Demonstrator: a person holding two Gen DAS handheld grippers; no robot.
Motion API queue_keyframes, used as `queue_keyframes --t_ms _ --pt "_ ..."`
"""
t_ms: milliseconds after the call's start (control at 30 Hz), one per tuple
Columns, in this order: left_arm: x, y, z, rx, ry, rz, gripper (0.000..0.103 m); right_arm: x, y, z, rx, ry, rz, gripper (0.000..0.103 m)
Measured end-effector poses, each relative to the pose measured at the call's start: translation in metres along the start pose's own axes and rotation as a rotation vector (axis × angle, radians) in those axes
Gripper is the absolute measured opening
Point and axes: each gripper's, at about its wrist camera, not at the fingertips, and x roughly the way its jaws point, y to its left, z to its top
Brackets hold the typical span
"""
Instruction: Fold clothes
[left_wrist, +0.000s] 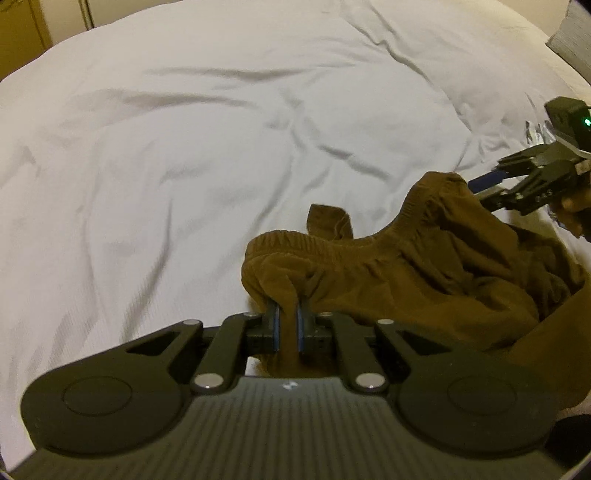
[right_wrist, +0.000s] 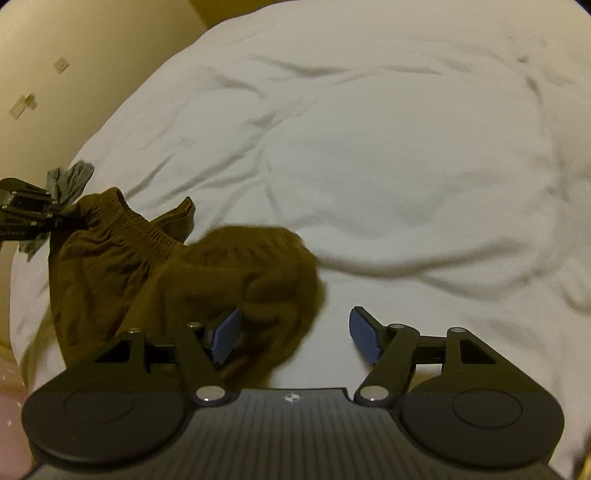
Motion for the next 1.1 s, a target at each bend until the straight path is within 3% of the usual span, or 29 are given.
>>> queue_keyframes --t_ms 133,167,233,267,433,633,767,900,1033,1100 --pt "0.003 0.003 -0.011 -0.038 -0.02 0.016 0.006 0.027 0.004 0.01 -0.006 0.034 0.026 0.066" --pt "0.002 0.003 -0.014 -0.042 -0.029 0.018 0.006 0.03 0.004 0.011 0.002 0.043 0.025 0.06" --pt "-0.002 0.0 -0.017 -0.038 -0.06 0.024 0.006 0.034 0.005 0.012 0.024 0.053 0.012 0.025" --pt "-0.008 -0.001 -0.019 -0.034 -0.084 0.027 0.006 0.026 0.009 0.011 0.024 0.036 -0.011 0.014" --pt "-0.059 -0.017 -0.035 0.01 -0.221 0.043 0.006 -0.045 0.055 -0.004 -0.045 -0.111 -0.181 0.011" --pt "-0.168 -0.043 -0.08 0.037 -0.401 0.054 0.005 -0.177 0.176 -0.059 -0.07 -0.359 -0.411 0.01" --pt "-0.268 -0.055 -0.106 0.067 -0.506 0.085 0.005 -0.26 0.26 -0.105 -0.005 -0.494 -0.483 0.009" --pt "-0.351 -0.064 -0.105 0.102 -0.594 0.116 0.005 -0.332 0.33 -0.134 -0.021 -0.592 -0.528 0.008" --pt "-0.372 -0.064 -0.071 0.117 -0.621 0.128 0.005 -0.373 0.343 -0.125 -0.024 -0.66 -0.538 0.007" --pt "-0.338 -0.055 -0.048 0.097 -0.588 0.14 0.006 -0.374 0.328 -0.105 -0.034 -0.671 -0.534 0.008"
